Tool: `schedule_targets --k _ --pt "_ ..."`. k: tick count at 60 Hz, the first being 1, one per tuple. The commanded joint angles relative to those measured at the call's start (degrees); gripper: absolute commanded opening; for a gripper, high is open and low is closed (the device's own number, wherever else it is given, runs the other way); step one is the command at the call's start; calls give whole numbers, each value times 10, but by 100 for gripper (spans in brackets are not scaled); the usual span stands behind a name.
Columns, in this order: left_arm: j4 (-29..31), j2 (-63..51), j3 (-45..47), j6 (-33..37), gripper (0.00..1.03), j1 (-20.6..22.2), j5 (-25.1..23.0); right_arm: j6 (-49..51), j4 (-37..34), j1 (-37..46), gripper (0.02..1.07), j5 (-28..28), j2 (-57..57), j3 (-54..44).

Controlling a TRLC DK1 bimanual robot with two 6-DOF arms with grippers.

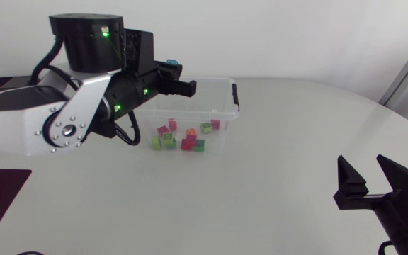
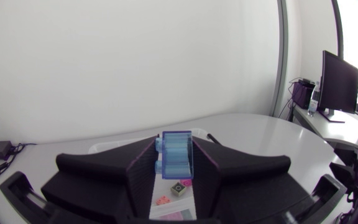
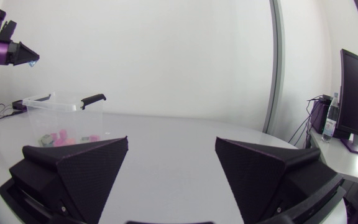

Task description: Pick up the duplo bricks and place them in the container

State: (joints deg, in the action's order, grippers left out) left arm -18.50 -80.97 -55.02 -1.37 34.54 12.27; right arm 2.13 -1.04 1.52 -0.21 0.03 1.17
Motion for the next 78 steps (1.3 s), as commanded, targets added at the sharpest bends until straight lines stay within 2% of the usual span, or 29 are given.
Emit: schedule_targets --k 1,4,13,15,17,20,31,40,53,78 --pt "2 -38 -28 15 21 -26 -30 -2 7 2 103 -2 -3 -12" --pt "14 -66 -41 16 22 -46 -62 -2 7 2 103 -2 -3 -13" --pt "63 -125 -80 15 25 -80 -99 -2 7 2 103 -2 -3 -12" --pt "73 -132 -85 16 33 -86 -103 -2 7 2 103 -2 -3 -12" --pt "76 -136 -86 17 50 -89 -103 -2 7 2 103 -2 -4 -12" --pt "81 -136 -86 25 71 -90 -104 -2 7 2 103 -2 -4 -12" --pt "103 -108 -93 27 97 -96 -103 -2 7 2 103 -2 -3 -12" --pt "105 -32 -76 30 97 -115 -96 -2 7 2 103 -2 -3 -12" --pt "112 85 -16 61 97 -145 -61 -2 7 2 103 -2 -3 -12" --pt "140 397 195 85 97 -200 -49 -2 7 2 103 -2 -3 -13"
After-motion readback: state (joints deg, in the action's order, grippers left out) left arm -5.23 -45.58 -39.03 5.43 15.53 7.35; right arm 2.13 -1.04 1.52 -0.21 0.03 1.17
